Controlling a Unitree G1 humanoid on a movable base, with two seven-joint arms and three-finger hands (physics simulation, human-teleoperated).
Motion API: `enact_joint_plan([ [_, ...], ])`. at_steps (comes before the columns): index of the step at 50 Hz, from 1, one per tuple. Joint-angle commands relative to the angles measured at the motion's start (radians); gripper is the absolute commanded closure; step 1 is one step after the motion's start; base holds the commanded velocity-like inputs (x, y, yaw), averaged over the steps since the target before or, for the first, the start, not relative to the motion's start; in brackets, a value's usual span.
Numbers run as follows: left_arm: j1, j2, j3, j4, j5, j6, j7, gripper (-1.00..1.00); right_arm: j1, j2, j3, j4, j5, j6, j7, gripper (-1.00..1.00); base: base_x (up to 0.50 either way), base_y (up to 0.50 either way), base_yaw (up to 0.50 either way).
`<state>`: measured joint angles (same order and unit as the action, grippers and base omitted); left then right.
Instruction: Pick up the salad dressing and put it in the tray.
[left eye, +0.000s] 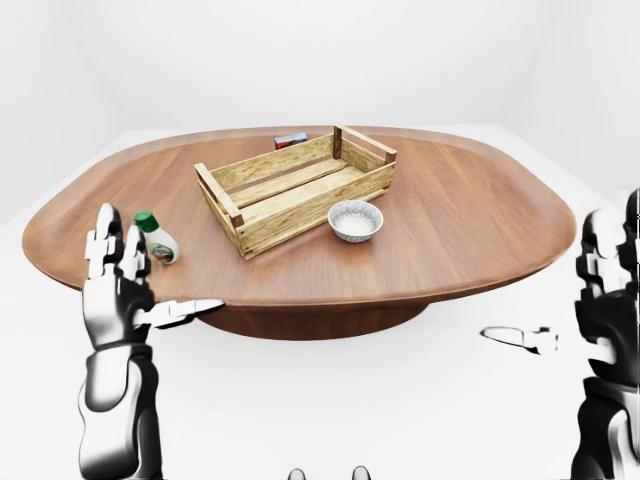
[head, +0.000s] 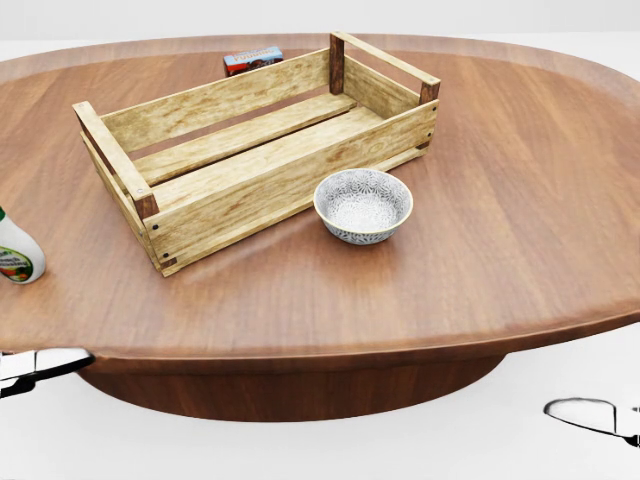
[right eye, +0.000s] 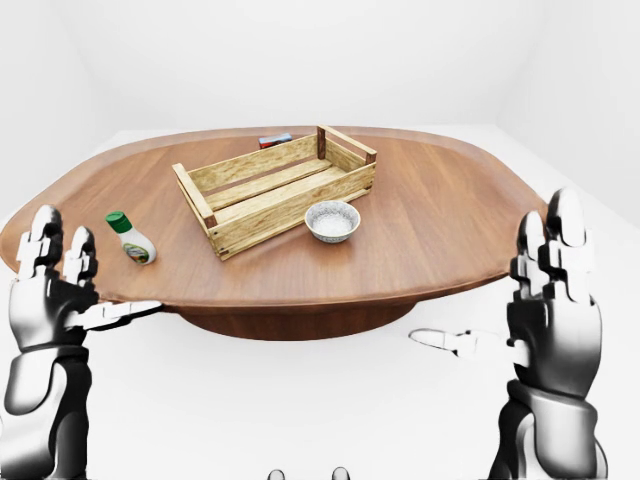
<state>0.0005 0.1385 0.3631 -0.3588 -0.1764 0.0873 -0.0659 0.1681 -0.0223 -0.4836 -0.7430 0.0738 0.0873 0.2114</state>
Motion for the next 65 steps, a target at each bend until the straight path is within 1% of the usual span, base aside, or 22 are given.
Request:
enact_joint_plan([
  [1,0.013,0.069,0.26,-0.225,-0.107,0.0,-0.042,-1.0,0.035,-0.01,-0.45,-0.304,0.224,0.0,0.121,-1.0,0.0,0.0,0.0],
  [2,0.013,0.073,0.277,-0.235,-0.118,0.0,-0.043,-1.0,0.048,-0.023,-0.466,-0.304,0.251,0.0,0.113,-1.0,0.0,0.0,0.0],
  [3,0.014,0.085,0.311,-0.253,-0.139,0.0,-0.046,-1.0,0.061,-0.034,-0.485,-0.304,0.275,0.0,0.1,-1.0,0.0,0.0,0.0],
  [4,0.013,0.089,0.325,-0.26,-0.146,0.0,-0.046,-1.0,0.069,-0.042,-0.485,-0.304,0.286,0.0,0.088,-1.0,0.0,0.0,0.0],
  [7,0.013,0.107,0.377,-0.278,-0.17,0.0,-0.048,-1.0,0.081,-0.062,-0.412,-0.304,0.164,0.0,0.082,-1.0,0.0,0.0,0.0],
  [8,0.012,0.116,0.407,-0.285,-0.184,0.0,-0.043,-1.0,0.077,-0.072,-0.383,-0.304,0.114,0.0,0.068,-1.0,0.0,0.0,0.0],
  [9,0.011,0.133,0.46,-0.296,-0.22,0.0,-0.043,-1.0,0.076,-0.082,-0.334,-0.304,0.034,0.0,0.073,-1.0,0.0,0.5,0.0],
  [11,0.017,0.148,0.493,-0.295,-0.238,0.0,-0.039,-1.0,0.052,-0.067,-0.306,-0.304,-0.057,0.0,0.091,-1.0,0.0,0.5,0.0],
  [12,0.018,0.149,0.493,-0.295,-0.239,0.0,-0.038,-1.0,0.042,-0.058,-0.309,-0.304,-0.073,0.0,0.107,-1.0,0.0,0.5,0.0],
  [13,0.023,0.156,0.517,-0.289,-0.255,0.0,-0.046,-1.0,0.032,-0.043,-0.302,-0.304,-0.073,0.0,0.125,-1.0,0.0,0.5,0.0],
  [14,0.024,0.158,0.522,-0.285,-0.258,0.0,-0.048,-1.0,0.027,-0.037,-0.298,-0.304,-0.091,0.0,0.131,-1.0,0.0,0.5,0.0],
  [20,0.027,0.163,0.523,-0.268,-0.25,0.0,-0.046,-1.0,0.005,-0.024,-0.33,-0.304,-0.104,0.0,0.167,-1.0,0.0,0.5,0.0],
  [24,0.027,0.167,0.533,-0.272,-0.258,0.0,-0.045,-1.0,-0.002,-0.026,-0.303,-0.304,-0.145,0.0,0.159,-1.0,0.0,0.5,0.0],
  [28,0.027,0.163,0.521,-0.261,-0.248,0.0,-0.046,-1.0,-0.011,-0.017,-0.274,-0.304,-0.204,0.0,0.171,-1.0,0.0,0.5,0.0],
  [37,0.028,0.158,0.507,-0.257,-0.231,0.0,-0.047,-1.0,-0.019,-0.002,-0.24,-0.304,-0.262,0.0,0.19,-1.0,0.06,0.5,0.0],
  [43,0.028,0.153,0.5,-0.248,-0.22,0.0,-0.05,-1.0,-0.008,0.011,-0.225,-0.304,-0.26,0.0,0.21,-1.0,0.29,0.48,0.0],
  [47,0.029,0.154,0.502,-0.253,-0.22,0.0,-0.051,-1.0,-0.003,0.013,-0.232,-0.304,-0.259,0.0,0.224,-1.0,0.36,0.44,0.0],
  [53,0.03,0.152,0.5,-0.25,-0.214,0.0,-0.054,-1.0,0.003,0.022,-0.211,-0.303,-0.279,0.0,0.23,-1.0,0.36,0.43,0.0],
  [65,0.028,0.151,0.495,-0.243,-0.203,0.0,-0.058,-1.0,0.011,0.034,-0.232,-0.283,-0.242,0.0,0.237,-1.0,0.39,0.39,0.0],
])
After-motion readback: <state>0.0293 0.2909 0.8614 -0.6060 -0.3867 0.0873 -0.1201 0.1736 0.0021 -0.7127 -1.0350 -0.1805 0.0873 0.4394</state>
